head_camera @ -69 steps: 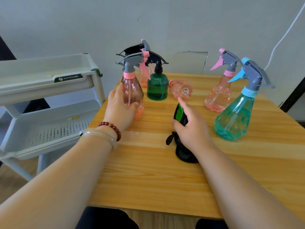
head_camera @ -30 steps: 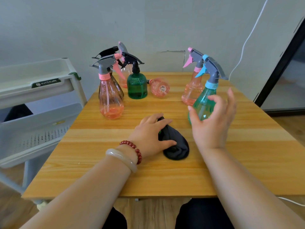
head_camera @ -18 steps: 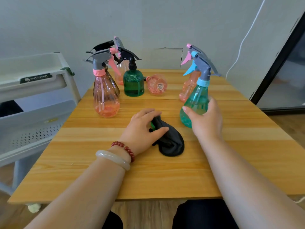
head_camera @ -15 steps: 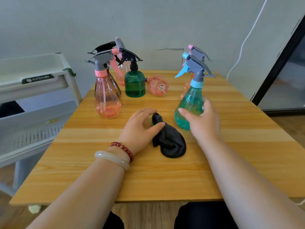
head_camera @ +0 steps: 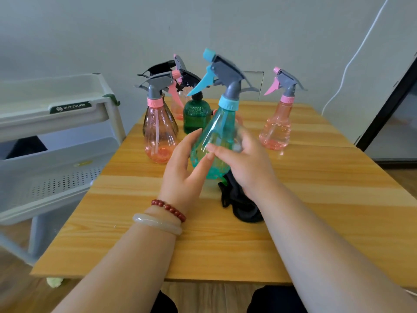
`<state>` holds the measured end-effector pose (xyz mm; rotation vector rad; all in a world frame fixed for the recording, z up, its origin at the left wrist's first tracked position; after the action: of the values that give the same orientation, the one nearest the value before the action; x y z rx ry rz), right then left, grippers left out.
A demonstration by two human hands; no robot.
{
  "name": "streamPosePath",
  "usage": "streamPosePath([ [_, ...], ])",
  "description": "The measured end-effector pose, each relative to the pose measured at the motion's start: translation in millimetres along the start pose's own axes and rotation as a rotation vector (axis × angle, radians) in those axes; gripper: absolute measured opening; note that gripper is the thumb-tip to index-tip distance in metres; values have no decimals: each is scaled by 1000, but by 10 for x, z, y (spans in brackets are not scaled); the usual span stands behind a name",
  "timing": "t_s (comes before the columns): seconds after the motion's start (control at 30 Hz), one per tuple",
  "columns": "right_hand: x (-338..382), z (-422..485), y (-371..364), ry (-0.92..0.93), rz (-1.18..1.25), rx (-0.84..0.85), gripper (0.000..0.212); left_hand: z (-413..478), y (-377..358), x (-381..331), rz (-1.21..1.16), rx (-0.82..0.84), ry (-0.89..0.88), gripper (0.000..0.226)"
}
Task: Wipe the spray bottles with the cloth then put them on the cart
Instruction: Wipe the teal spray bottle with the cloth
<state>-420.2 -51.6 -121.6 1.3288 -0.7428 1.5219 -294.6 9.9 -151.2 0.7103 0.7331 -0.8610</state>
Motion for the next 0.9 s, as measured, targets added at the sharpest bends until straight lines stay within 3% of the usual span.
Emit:
streamPosePath([
  [0.13,-146,-12,-89,-90,11,65,24,19,99,94,-50,140,120,59],
  [0.27,-160,-56,-75,-105,-121,91,53,28,100,133,-58,165,146,61],
  [0.4,-183,-84,76,-113,-229,38,45,36,89,126,-44,170,116,49],
  [0.47,-218,-113,127,-156,-371,76,39,40,83,116,-17,161,97,47],
  [0.6,-350,-177,176,-147,-812,132,50,45,75,129,14,149,113,50],
  [0.77,-104,-194,240,-1,-556,-270,41,37,71,97,44,148,117,61],
  [0.9,135,-149,169,174,-209,-376,32,19,66,82,34,148,104,61],
])
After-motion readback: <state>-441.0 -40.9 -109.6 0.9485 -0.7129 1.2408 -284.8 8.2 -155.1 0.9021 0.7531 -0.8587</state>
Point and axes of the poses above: each hand's wrist, its own z-axis towards the middle knuckle, its own y-axis out of the back of the hand, x = y × z, the point moved 2 cm from there along z, towards the middle knuckle, and after that the axes turned 5 degrees about -y, right-handed, at the moved point
